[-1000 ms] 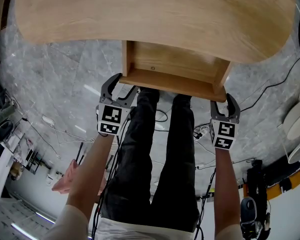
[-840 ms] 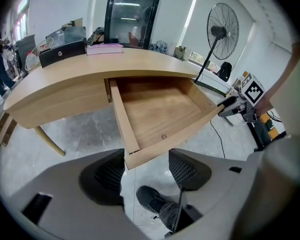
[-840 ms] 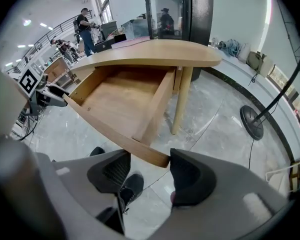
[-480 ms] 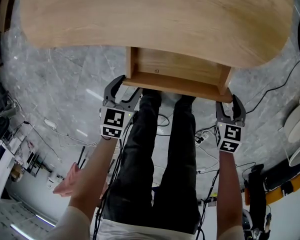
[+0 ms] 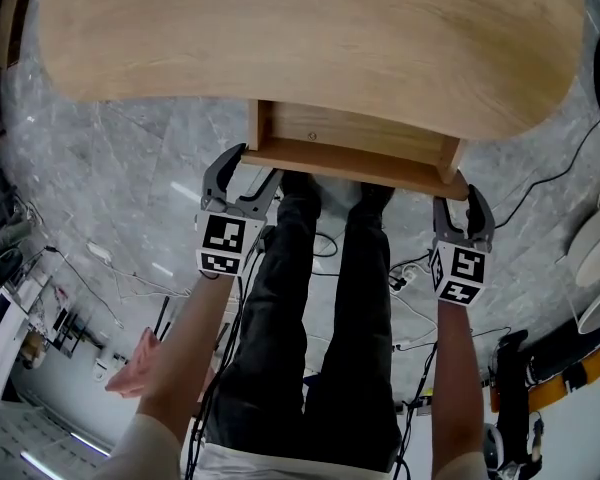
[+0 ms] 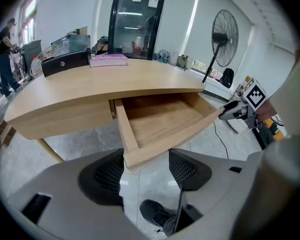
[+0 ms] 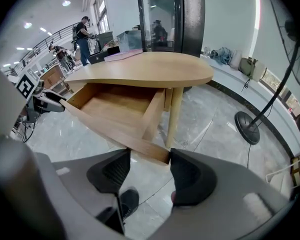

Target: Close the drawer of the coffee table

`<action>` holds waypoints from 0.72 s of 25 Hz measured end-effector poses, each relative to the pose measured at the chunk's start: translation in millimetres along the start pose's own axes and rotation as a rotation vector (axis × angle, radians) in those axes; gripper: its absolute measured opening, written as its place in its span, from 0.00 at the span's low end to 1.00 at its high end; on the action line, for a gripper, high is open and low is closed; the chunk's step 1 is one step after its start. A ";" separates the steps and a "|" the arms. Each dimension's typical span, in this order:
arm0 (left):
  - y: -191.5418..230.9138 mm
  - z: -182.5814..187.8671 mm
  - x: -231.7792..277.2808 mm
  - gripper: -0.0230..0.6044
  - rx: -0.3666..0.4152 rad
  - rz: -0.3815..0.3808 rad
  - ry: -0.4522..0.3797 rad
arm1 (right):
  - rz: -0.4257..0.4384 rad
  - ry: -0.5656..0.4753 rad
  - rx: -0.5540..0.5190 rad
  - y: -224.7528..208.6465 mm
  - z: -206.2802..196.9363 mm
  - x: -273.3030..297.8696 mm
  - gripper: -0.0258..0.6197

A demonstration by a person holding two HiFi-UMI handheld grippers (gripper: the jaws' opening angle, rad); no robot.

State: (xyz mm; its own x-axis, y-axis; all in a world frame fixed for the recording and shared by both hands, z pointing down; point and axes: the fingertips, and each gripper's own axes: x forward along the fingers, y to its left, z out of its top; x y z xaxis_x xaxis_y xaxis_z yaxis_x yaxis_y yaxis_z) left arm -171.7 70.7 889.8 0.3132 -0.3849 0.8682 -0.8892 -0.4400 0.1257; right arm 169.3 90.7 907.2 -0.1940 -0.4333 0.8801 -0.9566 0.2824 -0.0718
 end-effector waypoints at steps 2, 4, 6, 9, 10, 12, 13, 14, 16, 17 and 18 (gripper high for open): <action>1.2 5.0 1.8 0.48 -0.002 0.008 -0.013 | -0.006 -0.014 0.003 -2.9 4.7 1.7 0.45; 2.9 9.3 2.9 0.49 -0.018 0.021 -0.026 | -0.013 -0.028 0.011 -5.2 9.0 3.2 0.45; 5.4 12.4 3.9 0.49 -0.052 0.039 -0.040 | -0.016 -0.045 0.024 -6.8 13.1 4.6 0.45; 11.0 15.7 6.3 0.49 -0.129 0.070 -0.068 | -0.017 -0.074 0.063 -8.7 19.8 7.8 0.45; 12.8 18.0 7.6 0.49 -0.149 0.079 -0.081 | -0.019 -0.084 0.079 -9.7 22.5 9.2 0.45; 15.5 23.1 10.8 0.49 -0.172 0.093 -0.109 | -0.030 -0.105 0.110 -12.8 27.6 12.4 0.45; 16.6 25.1 12.2 0.49 -0.179 0.097 -0.123 | -0.036 -0.115 0.123 -14.5 29.6 13.8 0.46; 18.2 26.7 13.4 0.49 -0.184 0.102 -0.136 | -0.042 -0.124 0.132 -15.9 31.4 15.0 0.47; 22.6 29.3 14.9 0.51 -0.192 0.114 -0.163 | -0.048 -0.144 0.139 -17.6 34.8 17.2 0.49; 24.9 31.0 15.8 0.52 -0.195 0.121 -0.176 | -0.048 -0.153 0.138 -18.6 36.7 18.5 0.50; 26.8 33.1 16.9 0.53 -0.195 0.127 -0.190 | -0.049 -0.163 0.136 -20.2 39.0 19.8 0.51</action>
State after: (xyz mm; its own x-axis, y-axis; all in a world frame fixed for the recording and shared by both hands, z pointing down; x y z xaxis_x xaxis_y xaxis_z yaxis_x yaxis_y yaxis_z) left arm -179.2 25.5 891.9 0.2359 -0.5799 0.7798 -0.9668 -0.2213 0.1280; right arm 176.3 43.1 907.8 -0.1688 -0.5791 0.7976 -0.9841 0.1444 -0.1034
